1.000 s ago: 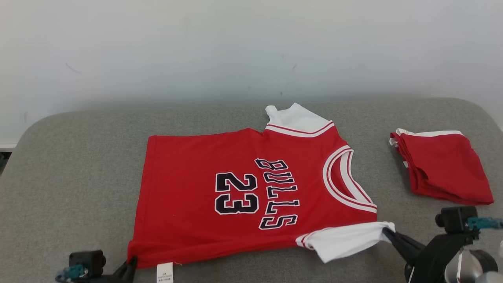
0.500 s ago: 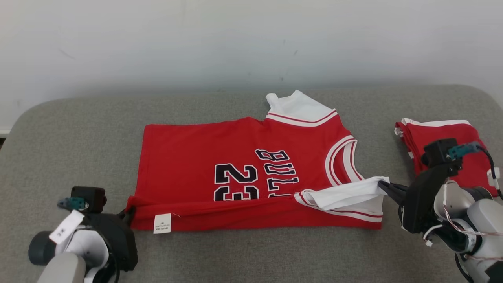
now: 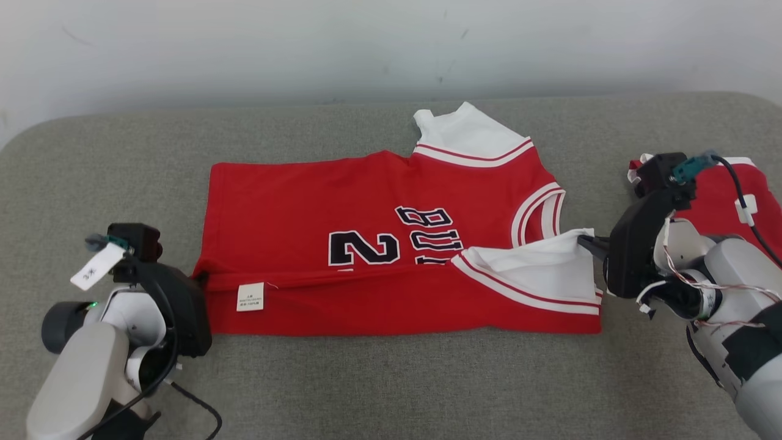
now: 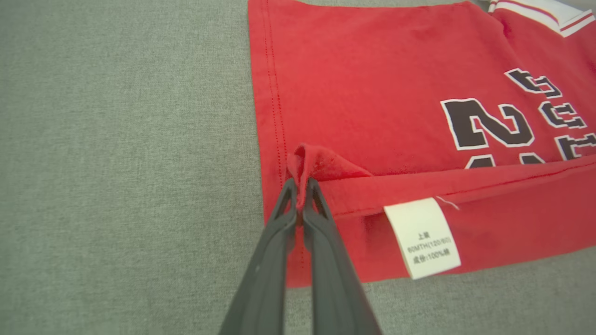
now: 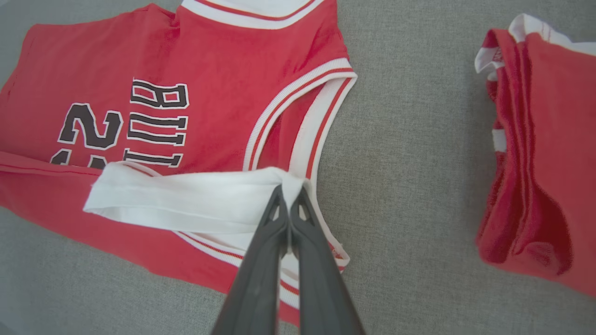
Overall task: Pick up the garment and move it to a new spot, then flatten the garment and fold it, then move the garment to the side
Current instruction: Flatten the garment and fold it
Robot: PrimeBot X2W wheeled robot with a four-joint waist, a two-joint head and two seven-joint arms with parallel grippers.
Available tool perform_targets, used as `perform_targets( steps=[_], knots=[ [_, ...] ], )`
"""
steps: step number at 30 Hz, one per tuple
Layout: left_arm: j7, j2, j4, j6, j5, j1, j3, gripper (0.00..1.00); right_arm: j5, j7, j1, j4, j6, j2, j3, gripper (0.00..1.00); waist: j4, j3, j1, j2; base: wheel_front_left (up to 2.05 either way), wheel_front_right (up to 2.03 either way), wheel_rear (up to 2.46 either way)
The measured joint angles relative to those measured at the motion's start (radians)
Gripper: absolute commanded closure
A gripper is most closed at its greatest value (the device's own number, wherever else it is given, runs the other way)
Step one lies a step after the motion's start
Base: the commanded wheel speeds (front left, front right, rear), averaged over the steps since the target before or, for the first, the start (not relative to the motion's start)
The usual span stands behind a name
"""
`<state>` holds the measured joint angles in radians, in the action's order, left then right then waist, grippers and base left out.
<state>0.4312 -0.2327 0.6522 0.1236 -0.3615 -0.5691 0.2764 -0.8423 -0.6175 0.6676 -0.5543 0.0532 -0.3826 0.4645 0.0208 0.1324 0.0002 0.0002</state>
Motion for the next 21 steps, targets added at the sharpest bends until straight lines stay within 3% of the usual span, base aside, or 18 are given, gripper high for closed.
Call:
perform_targets(
  steps=[12, 13, 14, 15, 21],
  knots=[
    [0.006, 0.022, 0.129, 0.001, -0.018, -0.06, 0.022, 1.0, 0.035, 0.031, 0.104, -0.16, 0.035, 0.043, 0.034, 1.0, 0.008, 0.04, -0.0001, 0.0, 0.0, 0.0, 0.0],
    [-0.002, 0.025, 0.139, 0.001, -0.018, -0.064, 0.022, 0.92, 0.038, 0.045, 0.105, -0.168, 0.035, 0.045, 0.034, 0.7, 0.009, 0.041, -0.0001, 0.0, 0.0, 0.0, 0.0],
    [-0.006, 0.026, 0.148, 0.001, -0.017, -0.072, 0.024, 0.58, 0.042, 0.058, 0.109, -0.182, 0.037, 0.049, 0.033, 0.44, 0.01, 0.04, -0.0001, 0.0, 0.0, 0.0, 0.0],
    [-0.014, 0.028, 0.154, 0.001, -0.017, -0.079, 0.024, 0.0, 0.044, 0.067, 0.114, -0.192, 0.041, 0.052, 0.034, 0.0, 0.011, 0.039, -0.0001, 0.0, 0.0, 0.0, 0.0],
    [-0.065, 0.029, 0.191, 0.001, -0.017, -0.091, 0.023, 0.0, 0.044, 0.137, 0.126, -0.237, 0.057, 0.06, 0.037, 0.0, 0.013, 0.017, -0.0002, 0.0, 0.0, 0.0, 0.0]
  ],
)
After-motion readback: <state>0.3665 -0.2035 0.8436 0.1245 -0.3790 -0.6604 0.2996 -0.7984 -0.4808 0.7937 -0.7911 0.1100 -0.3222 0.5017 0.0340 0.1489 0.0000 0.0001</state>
